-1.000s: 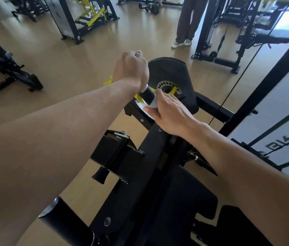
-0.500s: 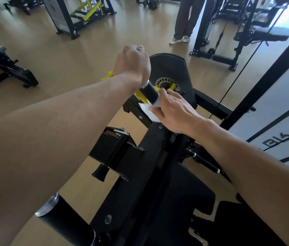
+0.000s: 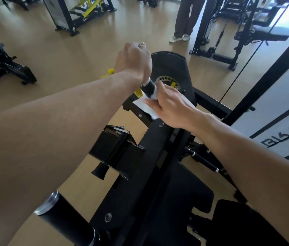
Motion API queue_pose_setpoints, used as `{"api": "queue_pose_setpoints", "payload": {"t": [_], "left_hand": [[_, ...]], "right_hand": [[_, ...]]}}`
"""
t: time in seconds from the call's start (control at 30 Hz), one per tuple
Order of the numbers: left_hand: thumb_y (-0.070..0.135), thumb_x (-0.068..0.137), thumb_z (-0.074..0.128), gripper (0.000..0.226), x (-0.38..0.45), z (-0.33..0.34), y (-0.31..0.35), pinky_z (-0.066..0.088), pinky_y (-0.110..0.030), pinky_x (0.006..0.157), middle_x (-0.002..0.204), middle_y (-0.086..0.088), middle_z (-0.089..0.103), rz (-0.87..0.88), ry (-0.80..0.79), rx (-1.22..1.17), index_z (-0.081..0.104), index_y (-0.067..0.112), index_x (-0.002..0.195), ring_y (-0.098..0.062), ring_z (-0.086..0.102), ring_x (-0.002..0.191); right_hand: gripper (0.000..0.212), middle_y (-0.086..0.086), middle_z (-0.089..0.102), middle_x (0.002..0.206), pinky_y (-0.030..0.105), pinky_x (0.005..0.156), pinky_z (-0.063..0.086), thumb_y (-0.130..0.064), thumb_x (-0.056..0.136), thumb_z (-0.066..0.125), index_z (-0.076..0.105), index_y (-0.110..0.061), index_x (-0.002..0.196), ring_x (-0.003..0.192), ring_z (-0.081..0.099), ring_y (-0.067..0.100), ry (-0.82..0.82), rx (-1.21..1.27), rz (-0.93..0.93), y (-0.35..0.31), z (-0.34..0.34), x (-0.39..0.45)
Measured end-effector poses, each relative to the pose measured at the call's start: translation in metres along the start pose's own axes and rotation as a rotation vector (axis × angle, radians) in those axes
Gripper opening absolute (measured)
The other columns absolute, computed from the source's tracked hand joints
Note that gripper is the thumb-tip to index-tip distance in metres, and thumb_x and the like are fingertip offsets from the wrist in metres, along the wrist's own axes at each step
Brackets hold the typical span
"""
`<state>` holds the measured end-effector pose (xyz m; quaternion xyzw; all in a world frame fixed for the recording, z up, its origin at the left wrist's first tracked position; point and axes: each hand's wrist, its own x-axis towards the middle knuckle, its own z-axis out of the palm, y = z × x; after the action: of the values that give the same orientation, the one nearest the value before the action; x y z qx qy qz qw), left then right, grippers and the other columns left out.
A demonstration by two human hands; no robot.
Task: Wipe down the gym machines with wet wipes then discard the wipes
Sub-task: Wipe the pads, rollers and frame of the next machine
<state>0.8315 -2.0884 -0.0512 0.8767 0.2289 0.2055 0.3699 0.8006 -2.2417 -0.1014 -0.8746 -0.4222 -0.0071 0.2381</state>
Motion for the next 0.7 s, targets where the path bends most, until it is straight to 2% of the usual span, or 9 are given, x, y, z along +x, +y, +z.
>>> {"api": "queue_pose_setpoints", "payload": {"t": [0.1, 0.17, 0.27, 0.33, 0.43, 0.5, 0.6, 0.63, 0.7], "left_hand": [[0.026, 0.102, 0.034, 0.043, -0.004, 0.000, -0.001, 0.046, -0.043, 0.100, 0.115, -0.012, 0.069, 0.009, -0.014, 0.005, 0.073, 0.010, 0.107, -0.032, 0.062, 0.111], [0.022, 0.103, 0.034, 0.042, -0.005, 0.000, -0.002, 0.046, -0.044, 0.100, 0.116, -0.014, 0.069, 0.020, -0.009, 0.021, 0.073, 0.008, 0.108, -0.033, 0.061, 0.111], [0.026, 0.103, 0.031, 0.045, -0.003, -0.001, -0.002, 0.046, -0.044, 0.099, 0.114, -0.013, 0.068, 0.034, -0.006, 0.016, 0.074, 0.010, 0.106, -0.033, 0.061, 0.108], [0.026, 0.103, 0.031, 0.045, -0.005, -0.003, 0.001, 0.046, -0.043, 0.100, 0.116, -0.013, 0.068, 0.036, -0.017, 0.032, 0.074, 0.012, 0.107, -0.033, 0.061, 0.109], [0.023, 0.104, 0.033, 0.042, -0.006, -0.004, 0.002, 0.044, -0.043, 0.103, 0.121, -0.013, 0.067, 0.026, -0.049, 0.036, 0.073, 0.010, 0.112, -0.033, 0.059, 0.116], [0.026, 0.103, 0.035, 0.042, -0.006, -0.004, 0.001, 0.046, -0.042, 0.101, 0.118, -0.012, 0.069, 0.017, -0.027, 0.036, 0.074, 0.012, 0.107, -0.032, 0.061, 0.114], [0.043, 0.100, 0.041, 0.044, -0.005, -0.004, 0.001, 0.050, -0.039, 0.092, 0.100, -0.007, 0.073, -0.015, 0.019, 0.000, 0.076, 0.016, 0.095, -0.030, 0.065, 0.099], [0.047, 0.098, 0.044, 0.044, -0.005, -0.004, 0.002, 0.052, -0.037, 0.088, 0.095, -0.006, 0.073, -0.014, 0.030, 0.004, 0.076, 0.018, 0.091, -0.029, 0.065, 0.094], [0.053, 0.095, 0.050, 0.042, -0.005, -0.005, 0.004, 0.050, -0.032, 0.079, 0.087, -0.001, 0.072, -0.002, 0.051, 0.022, 0.074, 0.020, 0.085, -0.026, 0.065, 0.086]], "right_hand": [[0.034, -0.007, 0.047, 0.074, 0.026, 0.058, 0.036, -0.046, 0.106, 0.044, 0.037, -0.013, 0.104, 0.062, 0.046, 0.010, 0.111, 0.138, -0.014, -0.014, 0.001, 0.013], [0.037, -0.001, 0.052, 0.076, 0.034, 0.060, 0.039, -0.047, 0.105, 0.045, 0.039, -0.011, 0.105, 0.065, 0.050, 0.014, 0.119, 0.158, 0.021, -0.007, 0.012, 0.004], [0.033, 0.003, 0.060, 0.090, 0.042, 0.075, 0.049, -0.044, 0.104, 0.049, 0.041, -0.012, 0.108, 0.085, 0.057, 0.022, 0.066, 0.073, 0.084, 0.011, 0.023, -0.017], [0.032, 0.003, 0.059, 0.090, 0.039, 0.077, 0.048, -0.044, 0.105, 0.048, 0.041, -0.012, 0.107, 0.087, 0.056, 0.022, 0.041, 0.086, 0.091, 0.013, 0.019, -0.016], [0.035, -0.002, 0.055, 0.083, 0.024, 0.065, 0.038, -0.043, 0.106, 0.046, 0.041, -0.009, 0.108, 0.071, 0.051, 0.013, 0.103, 0.158, 0.011, -0.010, 0.005, 0.007], [0.035, 0.001, 0.059, 0.090, 0.027, 0.065, 0.040, -0.041, 0.105, 0.047, 0.042, -0.007, 0.112, 0.075, 0.054, 0.016, 0.153, 0.235, 0.006, -0.022, 0.003, 0.016], [0.030, 0.001, 0.058, 0.096, 0.032, 0.078, 0.041, -0.039, 0.106, 0.049, 0.041, -0.010, 0.112, 0.087, 0.054, 0.017, 0.139, 0.171, 0.094, -0.015, 0.014, 0.001], [0.028, -0.001, 0.058, 0.098, 0.035, 0.091, 0.043, -0.037, 0.106, 0.049, 0.042, -0.011, 0.113, 0.093, 0.055, 0.017, 0.103, 0.116, 0.141, -0.008, 0.017, -0.008], [0.025, 0.000, 0.061, 0.100, 0.036, 0.119, 0.029, -0.034, 0.106, 0.049, 0.042, -0.011, 0.114, 0.106, 0.061, 0.019, 0.023, 0.009, 0.185, 0.004, 0.018, -0.021]]}}
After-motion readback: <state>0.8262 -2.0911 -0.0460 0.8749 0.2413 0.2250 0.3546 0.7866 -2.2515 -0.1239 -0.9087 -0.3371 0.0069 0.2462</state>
